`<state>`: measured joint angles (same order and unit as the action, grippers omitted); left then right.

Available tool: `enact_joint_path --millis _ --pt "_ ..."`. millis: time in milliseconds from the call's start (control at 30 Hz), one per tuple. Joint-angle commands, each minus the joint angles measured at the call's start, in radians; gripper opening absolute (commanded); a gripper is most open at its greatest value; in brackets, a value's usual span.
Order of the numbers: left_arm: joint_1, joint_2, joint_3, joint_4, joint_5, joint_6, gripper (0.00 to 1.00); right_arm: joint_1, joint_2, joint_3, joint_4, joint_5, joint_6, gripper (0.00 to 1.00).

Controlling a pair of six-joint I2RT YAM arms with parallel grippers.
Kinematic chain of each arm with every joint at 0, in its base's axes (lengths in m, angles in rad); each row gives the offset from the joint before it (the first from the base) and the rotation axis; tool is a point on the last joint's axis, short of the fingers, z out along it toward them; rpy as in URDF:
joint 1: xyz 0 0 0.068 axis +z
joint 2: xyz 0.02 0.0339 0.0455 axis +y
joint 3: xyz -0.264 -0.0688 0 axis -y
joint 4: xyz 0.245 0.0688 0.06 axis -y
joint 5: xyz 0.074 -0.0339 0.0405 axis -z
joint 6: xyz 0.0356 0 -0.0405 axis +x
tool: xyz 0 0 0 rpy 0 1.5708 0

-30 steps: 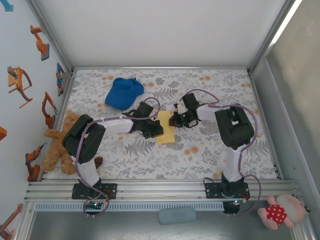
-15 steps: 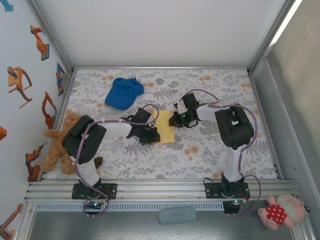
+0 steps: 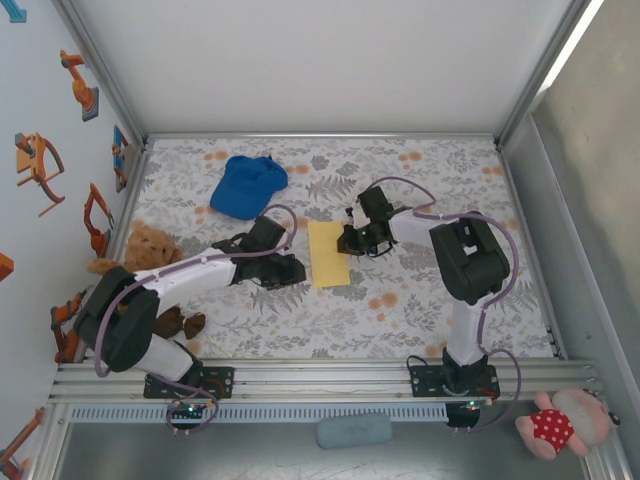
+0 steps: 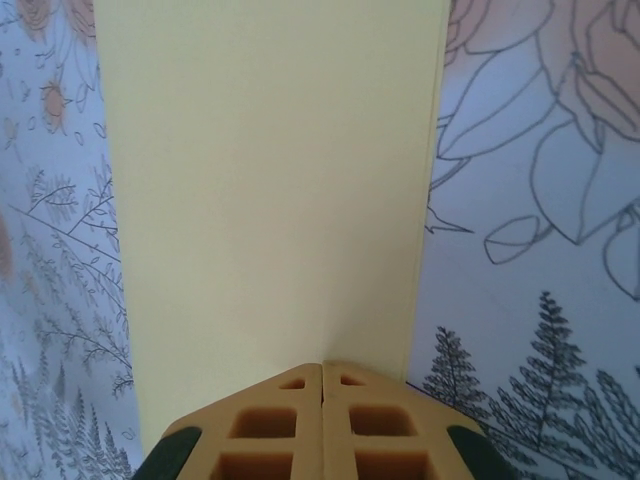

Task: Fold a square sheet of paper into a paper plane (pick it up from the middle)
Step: First fold the square sheet of paper in half at the center of the table, then second fold the triangle at the center of the table.

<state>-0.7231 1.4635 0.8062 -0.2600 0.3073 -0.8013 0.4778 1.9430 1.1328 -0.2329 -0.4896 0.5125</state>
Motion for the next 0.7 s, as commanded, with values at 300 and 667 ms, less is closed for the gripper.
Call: enact_joint_path --millis 300,667 --pt "0.004 0.088 0.102 0.181 -0.018 -0.085 0.41 0.008 -0.372 -0.09 -0.067 0.254 0.173 0.56" --pt "0.033 0.279 0.239 0.226 0.004 -0.121 0.48 0.001 -0.512 -0.31 0.011 0.262 0.228 0.71"
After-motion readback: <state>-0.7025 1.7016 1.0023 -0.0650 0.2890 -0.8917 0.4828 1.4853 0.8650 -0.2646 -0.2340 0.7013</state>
